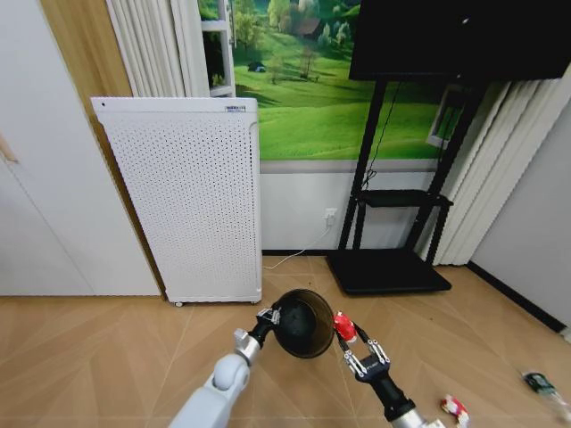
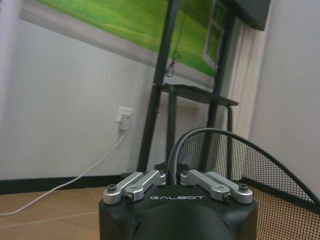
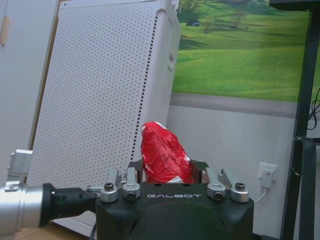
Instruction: Pick up the trash bin and place the garbage on the floor into it.
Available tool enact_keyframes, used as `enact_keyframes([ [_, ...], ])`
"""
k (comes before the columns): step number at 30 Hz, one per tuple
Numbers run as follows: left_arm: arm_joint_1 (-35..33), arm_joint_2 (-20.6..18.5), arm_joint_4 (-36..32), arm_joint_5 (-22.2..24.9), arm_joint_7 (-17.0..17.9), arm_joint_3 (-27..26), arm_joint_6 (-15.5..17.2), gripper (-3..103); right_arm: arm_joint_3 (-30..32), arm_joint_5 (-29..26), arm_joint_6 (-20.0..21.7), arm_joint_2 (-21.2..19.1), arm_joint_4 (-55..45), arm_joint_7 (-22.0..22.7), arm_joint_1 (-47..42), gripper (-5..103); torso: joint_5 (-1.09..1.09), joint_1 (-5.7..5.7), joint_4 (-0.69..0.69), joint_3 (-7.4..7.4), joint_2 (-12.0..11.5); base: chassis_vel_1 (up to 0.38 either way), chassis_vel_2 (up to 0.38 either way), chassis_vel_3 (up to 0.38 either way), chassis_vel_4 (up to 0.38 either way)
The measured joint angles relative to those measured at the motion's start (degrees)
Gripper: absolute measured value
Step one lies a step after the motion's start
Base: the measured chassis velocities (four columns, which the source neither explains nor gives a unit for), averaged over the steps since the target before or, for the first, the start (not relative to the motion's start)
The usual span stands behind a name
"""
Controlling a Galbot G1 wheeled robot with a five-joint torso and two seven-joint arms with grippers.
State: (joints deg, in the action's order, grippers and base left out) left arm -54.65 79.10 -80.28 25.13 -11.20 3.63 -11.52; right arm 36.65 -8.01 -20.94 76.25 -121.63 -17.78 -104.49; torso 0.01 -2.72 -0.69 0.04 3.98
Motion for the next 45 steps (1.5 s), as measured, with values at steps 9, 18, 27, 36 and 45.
enact_keyframes([
  [9,-4.0,-1.5,-6.6,0.4,-2.8,3.3,0.7,7,-1.0,2.4,-0.2,1.2,4.5,0.0,1.0,50,0.0,0.0,0.01,0.0,0.0,0.0,0.0,0.0,0.0],
  [18,-9.1,-4.6,-9.1,-1.9,-4.4,0.2,-0.4,7,-1.3,3.1,-0.3,1.7,5.9,-0.1,1.1,63,-0.02,0.0,0.02,-0.01,0.0,0.0,0.0,0.0,0.0],
  [27,-9.6,-2.6,-9.6,-2.6,-4.3,-1.2,-0.6,7,-1.3,3.2,-0.8,1.7,6.2,-0.1,1.1,95,-0.01,0.01,0.0,-0.01,0.0,0.0,0.0,0.0,0.0],
  [36,-12.0,-2.7,-10.9,-0.6,-2.3,-5.4,-0.4,7,0.8,-2.0,-0.9,2.1,3.1,2.7,1.0,100,-0.01,0.01,0.01,-0.01,0.0,0.0,0.0,0.0,0.0],
  [45,-15.0,-3.3,-12.6,1.6,-1.6,-12.7,-0.1,7,1.9,-3.3,-0.2,2.3,2.4,3.7,1.0,100,-0.01,0.01,0.02,-0.01,0.0,0.0,0.0,0.0,0.0],
])
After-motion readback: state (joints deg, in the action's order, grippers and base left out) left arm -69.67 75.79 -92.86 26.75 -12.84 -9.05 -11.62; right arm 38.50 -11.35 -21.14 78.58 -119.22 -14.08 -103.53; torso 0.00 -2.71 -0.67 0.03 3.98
